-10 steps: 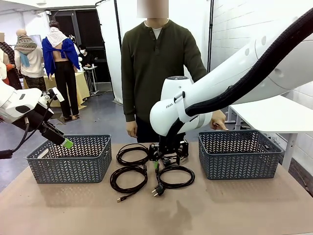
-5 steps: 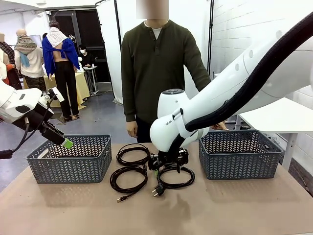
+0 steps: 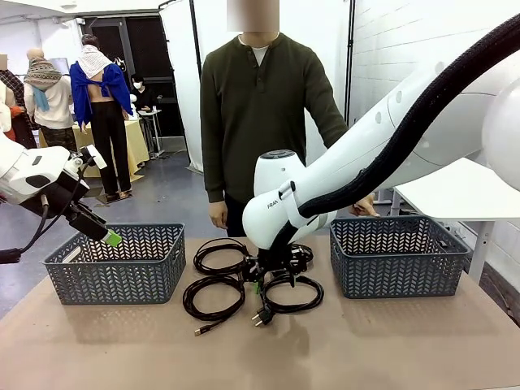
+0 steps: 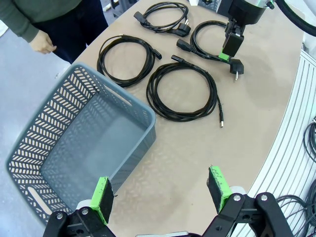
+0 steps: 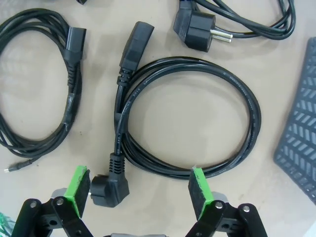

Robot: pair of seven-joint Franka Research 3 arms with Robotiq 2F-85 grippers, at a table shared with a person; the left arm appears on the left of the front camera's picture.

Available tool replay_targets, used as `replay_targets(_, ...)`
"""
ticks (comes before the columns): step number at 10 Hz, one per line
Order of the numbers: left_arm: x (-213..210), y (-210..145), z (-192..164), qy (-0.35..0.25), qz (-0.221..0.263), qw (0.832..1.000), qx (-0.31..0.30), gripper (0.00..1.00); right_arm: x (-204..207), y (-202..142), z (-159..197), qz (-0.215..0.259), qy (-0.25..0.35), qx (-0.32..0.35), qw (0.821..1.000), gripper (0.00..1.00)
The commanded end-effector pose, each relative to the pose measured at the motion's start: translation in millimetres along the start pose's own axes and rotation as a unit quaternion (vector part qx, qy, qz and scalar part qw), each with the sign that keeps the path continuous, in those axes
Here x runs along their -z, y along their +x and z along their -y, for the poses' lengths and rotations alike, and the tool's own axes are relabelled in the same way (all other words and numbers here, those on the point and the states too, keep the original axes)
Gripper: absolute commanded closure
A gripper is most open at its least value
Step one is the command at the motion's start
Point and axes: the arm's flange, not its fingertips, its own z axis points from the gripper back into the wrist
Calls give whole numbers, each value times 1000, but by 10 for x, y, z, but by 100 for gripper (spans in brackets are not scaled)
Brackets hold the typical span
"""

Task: Organize the cables according to human instructions.
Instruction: Pick up a bundle of cables and place it in the basket indicated by the human.

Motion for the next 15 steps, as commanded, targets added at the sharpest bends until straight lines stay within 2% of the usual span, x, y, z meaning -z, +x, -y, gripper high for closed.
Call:
replay_targets(1,13,-5,-24,-3,6,1000,-5,0,15,-10,13,2,1,-1,1000,0)
replay_targets(8,13,-5,-24,-3,6,1000,-5,0,0,2,6,0,0,0,1000,0)
replay_targets(15,13,-5,-24,-3,6,1000,-5,0,193,138,-58,-13,-6,24,1000,0)
